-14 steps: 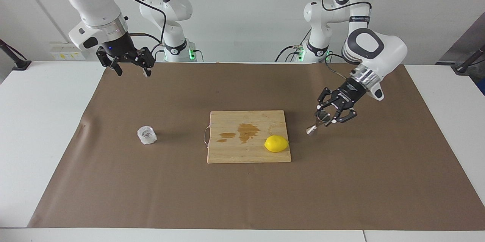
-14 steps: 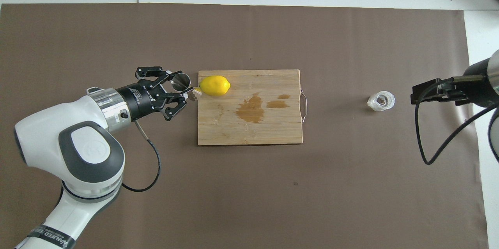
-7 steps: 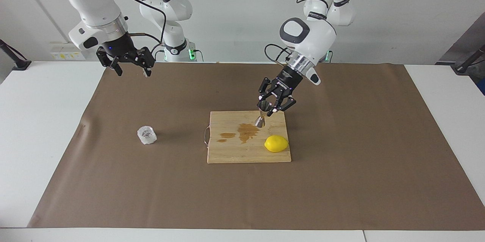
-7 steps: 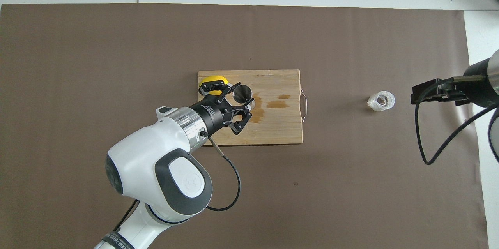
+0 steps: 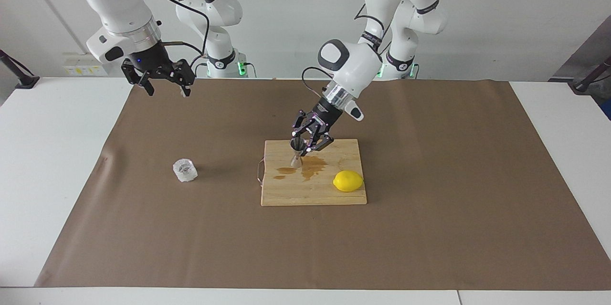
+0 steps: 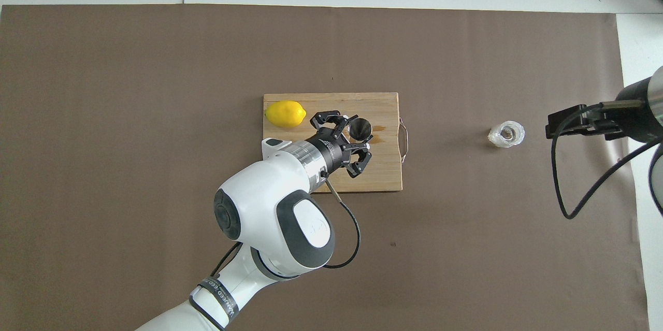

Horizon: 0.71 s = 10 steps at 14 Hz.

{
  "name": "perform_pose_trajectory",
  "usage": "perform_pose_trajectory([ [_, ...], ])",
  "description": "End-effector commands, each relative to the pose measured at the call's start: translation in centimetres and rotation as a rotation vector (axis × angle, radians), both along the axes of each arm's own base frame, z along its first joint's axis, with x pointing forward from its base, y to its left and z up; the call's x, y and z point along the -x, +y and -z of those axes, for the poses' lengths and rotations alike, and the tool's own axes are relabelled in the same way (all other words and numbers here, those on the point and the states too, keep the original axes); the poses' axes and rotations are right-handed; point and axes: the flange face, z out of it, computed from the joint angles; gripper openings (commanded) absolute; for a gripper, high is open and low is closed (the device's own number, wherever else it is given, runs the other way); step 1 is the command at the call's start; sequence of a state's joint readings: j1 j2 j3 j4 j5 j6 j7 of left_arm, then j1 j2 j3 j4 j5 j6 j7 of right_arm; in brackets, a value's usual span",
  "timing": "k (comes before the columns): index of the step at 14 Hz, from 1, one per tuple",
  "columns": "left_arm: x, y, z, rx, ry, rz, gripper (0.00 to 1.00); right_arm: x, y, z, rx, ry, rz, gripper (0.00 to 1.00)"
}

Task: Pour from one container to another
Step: 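Carry the metal cup with the left gripper over the wooden board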

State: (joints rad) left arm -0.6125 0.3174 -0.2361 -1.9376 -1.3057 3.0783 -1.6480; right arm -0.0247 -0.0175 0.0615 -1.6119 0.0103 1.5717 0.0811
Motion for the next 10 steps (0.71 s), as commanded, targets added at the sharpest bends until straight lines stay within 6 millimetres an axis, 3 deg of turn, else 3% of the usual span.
perform_pose_trajectory([
  [1, 1.1, -2.4, 1.2, -0.028, -0.039, -0.017, 0.0, 0.2, -0.4, -0.2, 0.002, 0.008, -0.017, 1.0],
  [6, 1.9, -3.1, 1.3, -0.038, -0.051, -0.005, 0.01, 0.2, -0.4, -0.2, 0.002, 0.008, -0.017, 1.0],
  [8, 2.8, -3.9, 1.5, -0.049, -0.063, 0.016, 0.12, 0.2, -0.4, -0.2, 0.002, 0.008, -0.017, 1.0],
  [10, 3.5, -4.6, 1.4, -0.063, -0.083, 0.027, 0.12, 0.2, -0.4, -0.2, 0.002, 0.008, -0.017, 1.0],
])
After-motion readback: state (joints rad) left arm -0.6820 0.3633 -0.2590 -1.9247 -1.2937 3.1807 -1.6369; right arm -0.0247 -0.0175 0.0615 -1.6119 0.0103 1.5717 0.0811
